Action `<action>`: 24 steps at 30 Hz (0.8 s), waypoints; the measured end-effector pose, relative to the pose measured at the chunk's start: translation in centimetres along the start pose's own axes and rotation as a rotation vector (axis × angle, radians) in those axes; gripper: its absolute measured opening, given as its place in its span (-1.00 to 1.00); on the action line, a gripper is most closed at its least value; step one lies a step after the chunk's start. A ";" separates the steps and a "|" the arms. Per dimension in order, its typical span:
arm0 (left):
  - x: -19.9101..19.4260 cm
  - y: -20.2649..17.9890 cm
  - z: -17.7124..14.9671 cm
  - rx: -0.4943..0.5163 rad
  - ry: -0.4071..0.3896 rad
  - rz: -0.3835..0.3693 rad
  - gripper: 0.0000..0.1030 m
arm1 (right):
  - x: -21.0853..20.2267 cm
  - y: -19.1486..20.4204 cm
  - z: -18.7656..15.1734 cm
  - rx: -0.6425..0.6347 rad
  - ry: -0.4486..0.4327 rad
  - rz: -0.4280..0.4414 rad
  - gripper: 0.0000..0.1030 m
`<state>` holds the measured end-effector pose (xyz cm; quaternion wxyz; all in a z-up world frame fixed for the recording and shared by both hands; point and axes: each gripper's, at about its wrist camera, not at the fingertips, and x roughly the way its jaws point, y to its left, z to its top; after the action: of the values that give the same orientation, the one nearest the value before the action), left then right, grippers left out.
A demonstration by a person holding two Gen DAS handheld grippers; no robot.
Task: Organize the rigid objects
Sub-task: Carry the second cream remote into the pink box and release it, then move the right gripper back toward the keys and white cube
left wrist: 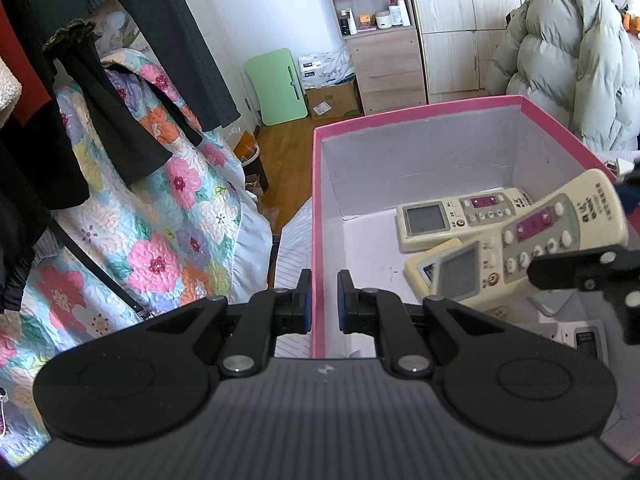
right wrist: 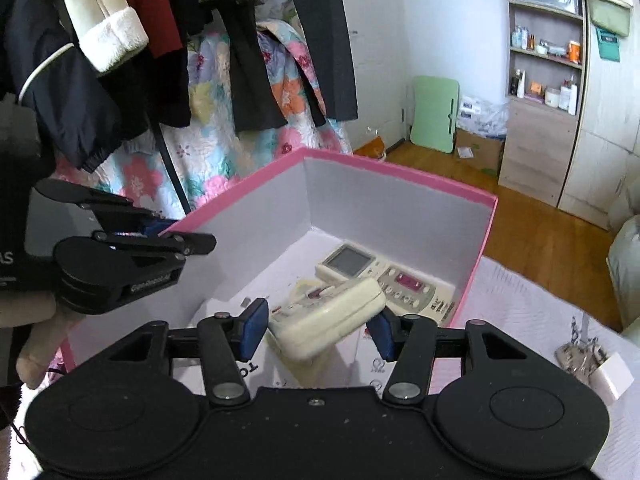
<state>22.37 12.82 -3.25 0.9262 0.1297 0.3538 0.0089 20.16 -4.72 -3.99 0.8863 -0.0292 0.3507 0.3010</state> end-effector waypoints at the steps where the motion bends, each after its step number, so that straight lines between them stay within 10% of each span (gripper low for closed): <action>1: 0.0 0.0 0.0 -0.002 -0.001 -0.002 -0.81 | 0.2 -0.1 -0.1 0.025 0.005 0.020 -0.19; 6: -0.1 -0.1 0.0 -0.004 -0.001 -0.003 -0.81 | 0.0 -0.8 0.0 0.091 -0.011 0.011 -0.20; 12: 0.0 -0.1 0.2 -0.003 -0.001 -0.005 -0.81 | -3.5 -1.3 -0.3 0.064 -0.172 -0.154 0.53; 18: 0.0 0.0 0.1 -0.009 0.004 -0.009 -0.81 | -7.9 -5.2 -1.3 0.161 -0.269 -0.283 0.53; 24: 0.0 0.1 0.1 -0.007 0.004 -0.009 -0.81 | -9.4 -10.5 -3.5 0.181 -0.187 -0.430 0.53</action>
<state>22.44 12.88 -3.23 0.9260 0.1248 0.3561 0.0061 18.47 -19.03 -2.23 0.9576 0.0045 0.2785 0.0744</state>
